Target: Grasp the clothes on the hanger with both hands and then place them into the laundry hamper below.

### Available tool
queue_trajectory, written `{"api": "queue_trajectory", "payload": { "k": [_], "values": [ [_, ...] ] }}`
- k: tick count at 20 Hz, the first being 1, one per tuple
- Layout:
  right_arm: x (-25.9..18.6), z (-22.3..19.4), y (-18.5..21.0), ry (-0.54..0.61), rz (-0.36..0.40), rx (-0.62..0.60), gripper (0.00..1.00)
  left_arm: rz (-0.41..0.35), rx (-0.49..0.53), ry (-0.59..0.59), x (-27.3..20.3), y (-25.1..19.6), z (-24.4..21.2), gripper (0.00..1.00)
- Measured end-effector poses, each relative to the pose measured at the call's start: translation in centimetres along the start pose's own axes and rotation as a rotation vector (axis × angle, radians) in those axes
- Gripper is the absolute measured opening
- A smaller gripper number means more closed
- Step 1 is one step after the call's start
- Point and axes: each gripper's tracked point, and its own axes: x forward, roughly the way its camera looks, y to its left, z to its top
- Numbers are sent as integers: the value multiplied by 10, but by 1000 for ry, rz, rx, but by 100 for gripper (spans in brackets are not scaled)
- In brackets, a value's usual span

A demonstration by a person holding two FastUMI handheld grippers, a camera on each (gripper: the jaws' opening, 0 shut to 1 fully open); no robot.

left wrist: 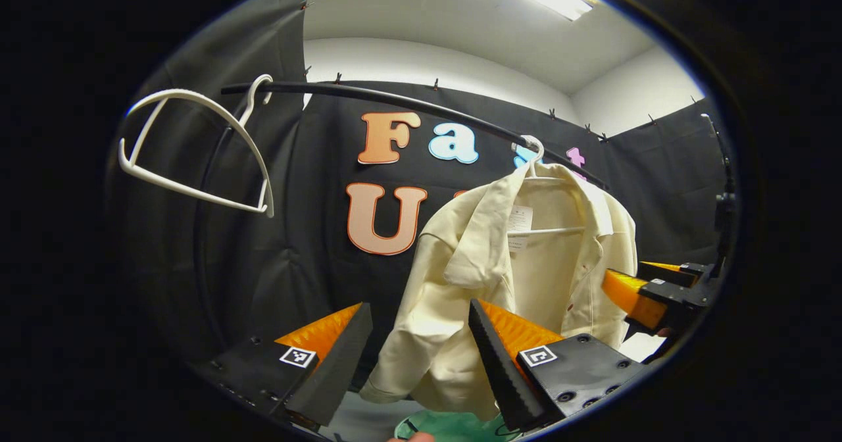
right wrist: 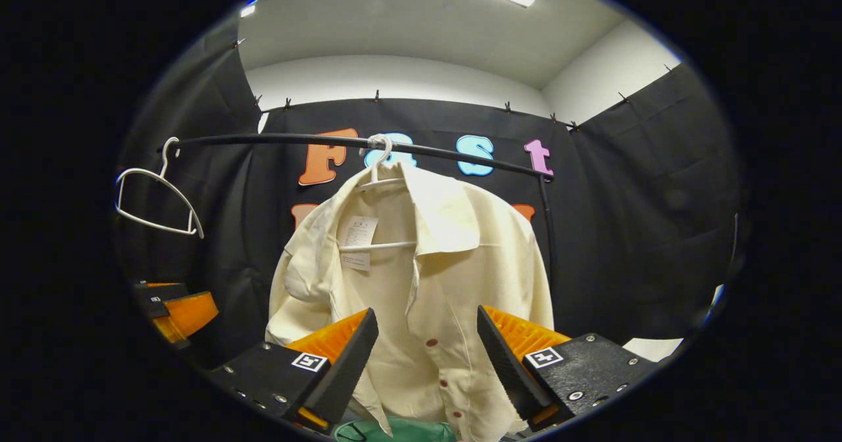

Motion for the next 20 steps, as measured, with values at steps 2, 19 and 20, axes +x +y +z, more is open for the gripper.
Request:
{"api": "queue_trajectory", "payload": {
  "k": [2,19,20],
  "values": [
    [26,-7,2,10,-17,-13,94,-24,-12,15,9,-6,-5,96],
    [70,-49,-96,28,-299,-202,35,-138,-19,-20,105,-104,-46,97],
    [67,-46,-100,15,-303,-214,25,-144,-7,-28,110,-112,-49,96]
  ]
}}
